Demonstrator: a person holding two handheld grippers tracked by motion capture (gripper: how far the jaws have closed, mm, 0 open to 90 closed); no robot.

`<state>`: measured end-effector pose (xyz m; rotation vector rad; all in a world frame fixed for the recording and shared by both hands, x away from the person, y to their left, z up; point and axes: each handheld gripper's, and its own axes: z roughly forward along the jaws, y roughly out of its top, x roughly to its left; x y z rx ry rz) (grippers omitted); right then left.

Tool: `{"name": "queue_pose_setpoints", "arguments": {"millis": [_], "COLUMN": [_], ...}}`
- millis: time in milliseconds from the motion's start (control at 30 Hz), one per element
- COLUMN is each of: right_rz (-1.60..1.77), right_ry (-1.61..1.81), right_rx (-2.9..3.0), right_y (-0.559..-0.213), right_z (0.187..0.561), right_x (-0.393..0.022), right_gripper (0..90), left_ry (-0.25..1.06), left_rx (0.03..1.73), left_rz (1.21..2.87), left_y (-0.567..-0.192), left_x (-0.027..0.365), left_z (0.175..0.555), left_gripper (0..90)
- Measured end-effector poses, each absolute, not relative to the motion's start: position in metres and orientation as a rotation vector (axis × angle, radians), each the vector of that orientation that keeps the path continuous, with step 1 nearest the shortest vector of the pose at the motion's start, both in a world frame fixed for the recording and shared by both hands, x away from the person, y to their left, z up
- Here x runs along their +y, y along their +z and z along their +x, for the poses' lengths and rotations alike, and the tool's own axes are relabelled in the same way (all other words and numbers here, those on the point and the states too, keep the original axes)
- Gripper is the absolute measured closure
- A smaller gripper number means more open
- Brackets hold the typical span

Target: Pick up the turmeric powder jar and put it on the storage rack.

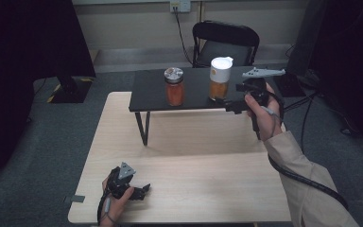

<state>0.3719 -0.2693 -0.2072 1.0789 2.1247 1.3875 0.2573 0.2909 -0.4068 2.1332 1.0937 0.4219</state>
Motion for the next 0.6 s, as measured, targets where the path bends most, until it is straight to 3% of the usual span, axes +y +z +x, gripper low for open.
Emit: {"name": "queue_pose_setpoints", "arguments": {"millis": [600], "right_rz": [1.047], "right_ry": [1.429], "right_rx": [2.151], "right_y": [-0.236], "right_z": [0.352], "right_x": [-0.275], "right_gripper": [0.0], "left_ry": [0.422], "left_rx": [1.094], "left_rz": [2.133], "left_y": [-0.407], "left_x": [0.291], "left_z": [0.257], "left_gripper": [0.0]}}
